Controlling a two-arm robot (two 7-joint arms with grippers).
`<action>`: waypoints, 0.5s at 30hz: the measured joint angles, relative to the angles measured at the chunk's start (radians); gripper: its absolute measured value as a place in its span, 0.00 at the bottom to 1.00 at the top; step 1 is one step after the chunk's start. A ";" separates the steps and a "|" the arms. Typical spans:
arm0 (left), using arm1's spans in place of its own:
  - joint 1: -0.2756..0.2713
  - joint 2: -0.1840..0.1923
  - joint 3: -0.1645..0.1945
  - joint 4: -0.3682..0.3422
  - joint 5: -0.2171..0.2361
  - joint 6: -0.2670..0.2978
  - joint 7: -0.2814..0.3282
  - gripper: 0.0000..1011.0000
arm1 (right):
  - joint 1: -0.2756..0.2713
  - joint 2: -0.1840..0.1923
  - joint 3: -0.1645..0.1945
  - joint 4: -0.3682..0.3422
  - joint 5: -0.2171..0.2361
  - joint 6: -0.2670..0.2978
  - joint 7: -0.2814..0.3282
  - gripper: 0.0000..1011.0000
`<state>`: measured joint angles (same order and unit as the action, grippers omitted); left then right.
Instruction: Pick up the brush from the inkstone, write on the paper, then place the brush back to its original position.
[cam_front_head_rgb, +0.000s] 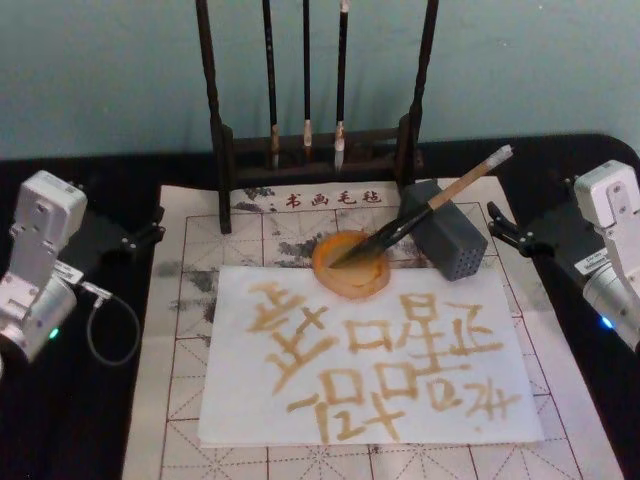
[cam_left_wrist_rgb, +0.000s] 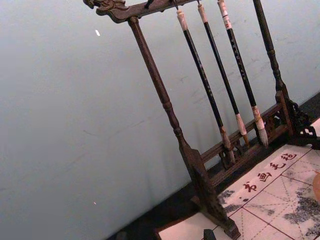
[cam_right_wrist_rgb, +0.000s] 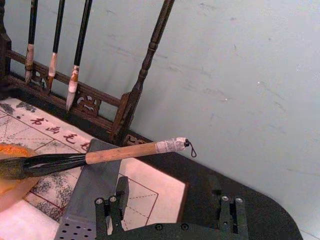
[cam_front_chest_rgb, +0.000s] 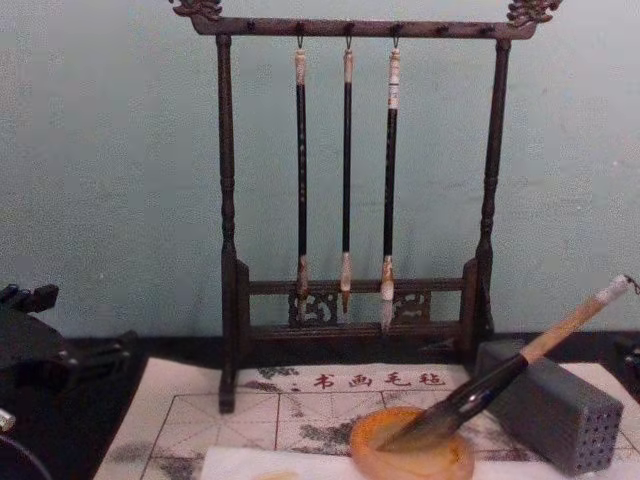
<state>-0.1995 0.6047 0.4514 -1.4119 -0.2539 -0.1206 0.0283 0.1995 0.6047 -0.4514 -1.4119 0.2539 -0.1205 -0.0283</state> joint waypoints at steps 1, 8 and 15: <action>0.000 0.000 0.000 0.000 0.000 0.000 0.000 0.99 | 0.000 0.000 0.000 0.000 0.000 0.000 0.000 0.99; 0.000 0.000 0.000 0.000 0.000 0.000 0.000 0.99 | 0.000 0.000 0.000 0.000 0.000 0.000 0.000 0.99; 0.000 0.000 0.000 0.000 0.000 0.000 0.000 0.99 | 0.000 0.000 0.000 0.000 0.000 0.000 0.000 0.99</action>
<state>-0.1995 0.6047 0.4514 -1.4120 -0.2539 -0.1205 0.0283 0.1995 0.6047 -0.4514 -1.4120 0.2539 -0.1205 -0.0283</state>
